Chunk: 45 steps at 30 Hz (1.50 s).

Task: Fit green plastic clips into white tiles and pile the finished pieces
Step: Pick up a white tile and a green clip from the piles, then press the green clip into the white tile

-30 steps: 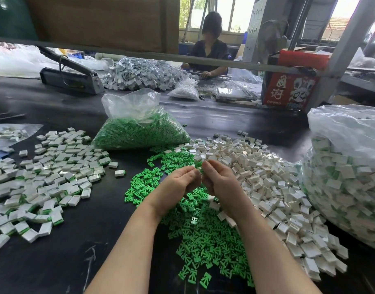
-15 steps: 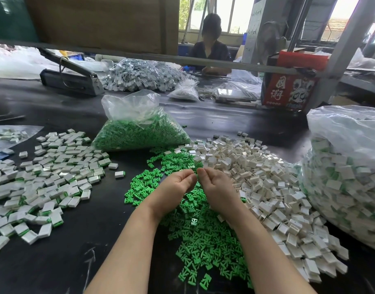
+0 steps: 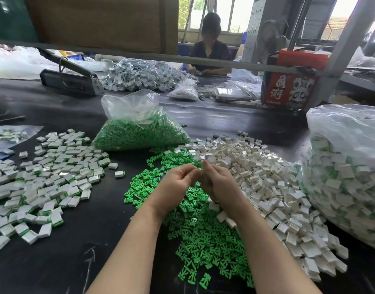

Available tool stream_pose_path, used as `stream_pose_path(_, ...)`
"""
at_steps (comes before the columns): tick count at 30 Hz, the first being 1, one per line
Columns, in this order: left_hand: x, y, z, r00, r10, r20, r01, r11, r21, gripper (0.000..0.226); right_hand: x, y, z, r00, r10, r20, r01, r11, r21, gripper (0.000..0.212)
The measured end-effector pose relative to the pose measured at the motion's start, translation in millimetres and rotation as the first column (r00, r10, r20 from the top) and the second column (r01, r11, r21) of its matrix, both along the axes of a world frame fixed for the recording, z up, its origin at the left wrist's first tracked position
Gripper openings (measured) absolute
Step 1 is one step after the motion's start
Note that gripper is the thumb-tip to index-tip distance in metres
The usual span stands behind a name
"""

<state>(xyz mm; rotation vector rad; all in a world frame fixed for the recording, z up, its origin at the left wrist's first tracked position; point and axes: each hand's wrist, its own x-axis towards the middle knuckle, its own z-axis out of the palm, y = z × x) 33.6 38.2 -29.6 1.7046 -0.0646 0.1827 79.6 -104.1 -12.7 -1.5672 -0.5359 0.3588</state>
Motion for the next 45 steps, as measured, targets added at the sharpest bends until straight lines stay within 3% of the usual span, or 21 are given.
stream_pose_path(4,-2.8,-3.0,8.6,0.991,0.099,0.094,-0.093,0.994,-0.064,0.021,2.0,-5.6,3.9,0.961,0.078,-0.264,-0.051,0.993,0.106,0.050)
stream_pose_path(8,-3.1,-6.9,12.1,0.985,0.132,0.114,-0.121,0.988,-0.097,0.027,1.7,-4.8,3.3,0.934,0.156,-0.322,-0.145,0.988,0.059,0.063)
stream_pose_path(15,-2.3,-14.5,12.6,0.995,0.044,0.093,-0.024,0.978,-0.206,0.018,-1.0,0.4,1.2,0.885,0.253,-0.392,-0.179,0.960,0.214,0.060)
stream_pose_path(20,-5.2,-16.9,14.7,0.998,-0.001,0.065,0.016,0.973,-0.230,0.016,-1.8,3.3,-2.2,0.884,0.252,-0.393,-0.166,0.956,0.240,0.065)
stream_pose_path(34,-2.8,-23.5,13.1,0.993,-0.047,0.107,0.070,0.972,-0.225,0.019,-1.6,6.1,-3.3,0.904,0.137,-0.404,-0.023,0.961,0.274,0.051)
stream_pose_path(45,-1.5,-21.4,10.1,0.994,-0.064,0.091,0.083,0.969,-0.233,0.016,-2.9,5.1,-1.9,0.915,0.144,-0.376,-0.038,0.960,0.276,0.048)
